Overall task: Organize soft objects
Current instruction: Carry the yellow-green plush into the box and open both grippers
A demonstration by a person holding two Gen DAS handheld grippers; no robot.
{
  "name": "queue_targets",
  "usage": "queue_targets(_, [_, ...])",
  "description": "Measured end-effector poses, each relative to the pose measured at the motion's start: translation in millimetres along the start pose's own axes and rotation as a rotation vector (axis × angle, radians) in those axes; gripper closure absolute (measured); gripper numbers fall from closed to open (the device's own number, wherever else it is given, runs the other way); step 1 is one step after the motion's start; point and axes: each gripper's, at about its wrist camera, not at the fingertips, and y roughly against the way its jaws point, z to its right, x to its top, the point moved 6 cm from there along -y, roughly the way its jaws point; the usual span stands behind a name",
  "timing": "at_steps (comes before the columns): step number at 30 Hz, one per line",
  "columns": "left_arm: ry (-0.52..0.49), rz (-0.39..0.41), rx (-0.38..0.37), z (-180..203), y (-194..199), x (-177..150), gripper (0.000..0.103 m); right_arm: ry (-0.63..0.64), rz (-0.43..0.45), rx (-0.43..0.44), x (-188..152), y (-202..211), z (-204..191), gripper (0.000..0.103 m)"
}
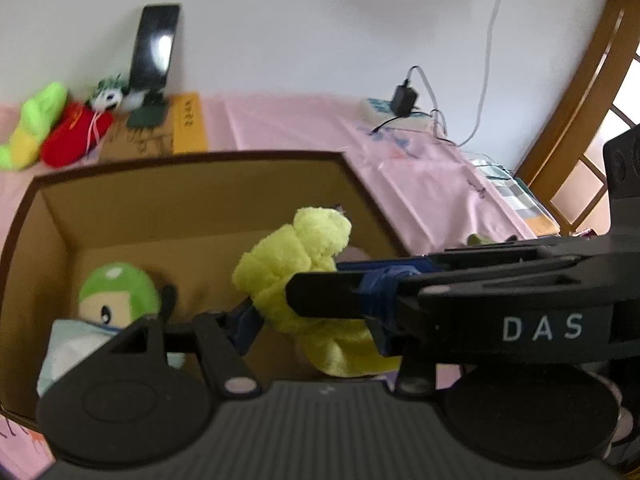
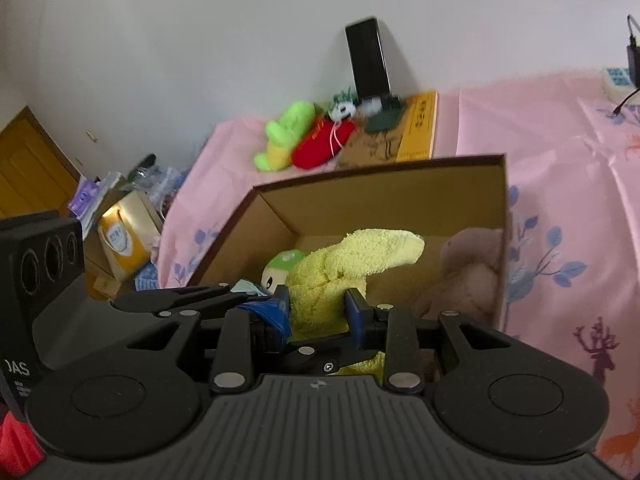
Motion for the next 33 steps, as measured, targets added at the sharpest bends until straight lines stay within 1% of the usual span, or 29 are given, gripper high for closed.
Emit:
queue_targets(3, [0.008, -0.022, 0.004, -13.4, -5.4, 1.0, 0.058, -0.008, -0.014, -0.009, 1.2, -14.8, -2.4, 0.089])
queue_targets(8, [0.042, -0.105, 0.024, -30.1, -24.3, -4.6, 0.058, -0.058, -0.090, -0.034, -3.2, -41.1, 4.7, 0.089])
queue_targets(11, [0.060, -0.115, 0.015, -36.3, -27.8, -5.9, 0.058, -0.073, -0.106, -0.043, -7.6, -47.8, 5.1, 0.089])
queue_targets(14, [0.047, -0.086, 0.021, -36.0, -24.0, 3.3, 0.058, -0.069, -0.090, -0.046, -2.8, -46.5, 3.1, 0.089])
queue_targets(16, [0.026, -0.036, 0.041, -34.4, -16.3, 16.5, 0.058, -0.044, -0.055, -0.044, 7.1, -42.0, -1.8, 0.089])
queue_targets(19, [0.025, 0.022, 0.059, -39.9, -4.2, 35.4, 0.058, -0.021, -0.002, -0.018, 27.9, -37.7, -9.8, 0.089])
queue_targets(22, [0.015, 0.032, 0.095, -56.5, 2.9, 52.0, 0.058, -0.027, 0.022, 0.025, 47.0, -45.6, -14.9, 0.089])
queue_targets(24, [-0.013, 0.005, 0.149, -71.8, 4.1, 58.5, 0.058, -0.050, 0.010, 0.062, 56.2, -61.0, -19.6, 0.089])
queue_targets(28, [-0.080, -0.067, 0.265, -103.9, 4.3, 64.6, 0.058, -0.128, -0.028, 0.134, 64.6, -100.5, -34.0, 0.089])
queue_targets(30, [-0.108, -0.104, 0.296, -122.0, 0.6, 67.2, 0.057, -0.153, -0.042, 0.151, 67.5, -117.8, -42.6, 0.089])
queue_targets(33, [-0.102, -0.169, 0.307, -145.1, -6.3, 69.0, 0.057, -0.205, -0.074, 0.169, 69.1, -140.5, -47.7, 0.089])
